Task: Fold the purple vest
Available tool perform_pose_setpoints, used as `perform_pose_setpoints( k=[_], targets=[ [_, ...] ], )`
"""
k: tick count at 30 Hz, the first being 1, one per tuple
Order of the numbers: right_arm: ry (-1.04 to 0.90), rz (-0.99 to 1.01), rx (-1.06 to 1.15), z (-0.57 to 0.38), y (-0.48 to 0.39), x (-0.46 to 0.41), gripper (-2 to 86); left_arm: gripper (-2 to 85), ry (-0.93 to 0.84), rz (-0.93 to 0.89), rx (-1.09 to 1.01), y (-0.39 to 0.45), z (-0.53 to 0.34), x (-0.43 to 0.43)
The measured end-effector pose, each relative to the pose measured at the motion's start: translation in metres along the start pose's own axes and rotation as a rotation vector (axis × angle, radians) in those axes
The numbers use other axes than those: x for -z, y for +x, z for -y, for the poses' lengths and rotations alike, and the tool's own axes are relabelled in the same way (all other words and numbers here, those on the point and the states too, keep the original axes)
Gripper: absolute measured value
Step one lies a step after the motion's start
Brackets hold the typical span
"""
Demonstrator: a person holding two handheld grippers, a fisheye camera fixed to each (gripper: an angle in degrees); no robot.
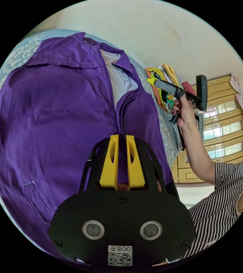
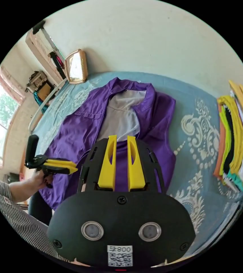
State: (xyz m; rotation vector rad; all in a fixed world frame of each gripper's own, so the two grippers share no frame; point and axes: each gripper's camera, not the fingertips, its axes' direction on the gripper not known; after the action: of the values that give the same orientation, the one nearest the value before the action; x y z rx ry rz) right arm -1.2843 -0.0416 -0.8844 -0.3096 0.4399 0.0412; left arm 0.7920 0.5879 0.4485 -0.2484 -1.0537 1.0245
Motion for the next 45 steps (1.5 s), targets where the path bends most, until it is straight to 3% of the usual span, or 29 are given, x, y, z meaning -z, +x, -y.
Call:
perform_pose_setpoints(
  k=[7,11,17,22,25,32,40,45],
  targets=[
    [-0.152,-0.450,0.290,0.083,-0.048,-0.088,7.7,4.0,-0.009,0.019,-0.056,-0.013,0.002,-0.011],
    [-0.213,-0.497,0.310,0.088,-0.044,-0.117,6.8,3.1,-0.008,0.030,-0.075,-0.021,0.002,-0.016],
    [-0.100,-0.346,0.160,0.099,-0.013,-0.078,1.6,1.6,0.024,-0.017,-0.076,-0.036,-0.002,-0.013],
    [0.137,0.090,-0.065,0.112,0.044,-0.010,0.7,1.2,0.092,-0.072,-0.122,-0.040,-0.009,0.003],
    [0.221,0.248,-0.164,0.124,0.069,-0.001,0.6,1.1,0.100,-0.090,-0.116,-0.051,-0.015,0.006],
    [0.188,0.332,-0.213,0.159,0.072,-0.049,0.8,1.1,0.130,-0.124,-0.025,-0.094,-0.030,0.006],
    [-0.052,0.279,-0.212,0.187,0.070,-0.135,4.8,1.3,0.091,-0.168,0.053,-0.130,-0.040,-0.009],
    [0.032,0.325,-0.179,0.180,0.079,-0.110,5.6,1.3,0.102,-0.194,0.055,-0.139,-0.048,-0.013]
  ],
)
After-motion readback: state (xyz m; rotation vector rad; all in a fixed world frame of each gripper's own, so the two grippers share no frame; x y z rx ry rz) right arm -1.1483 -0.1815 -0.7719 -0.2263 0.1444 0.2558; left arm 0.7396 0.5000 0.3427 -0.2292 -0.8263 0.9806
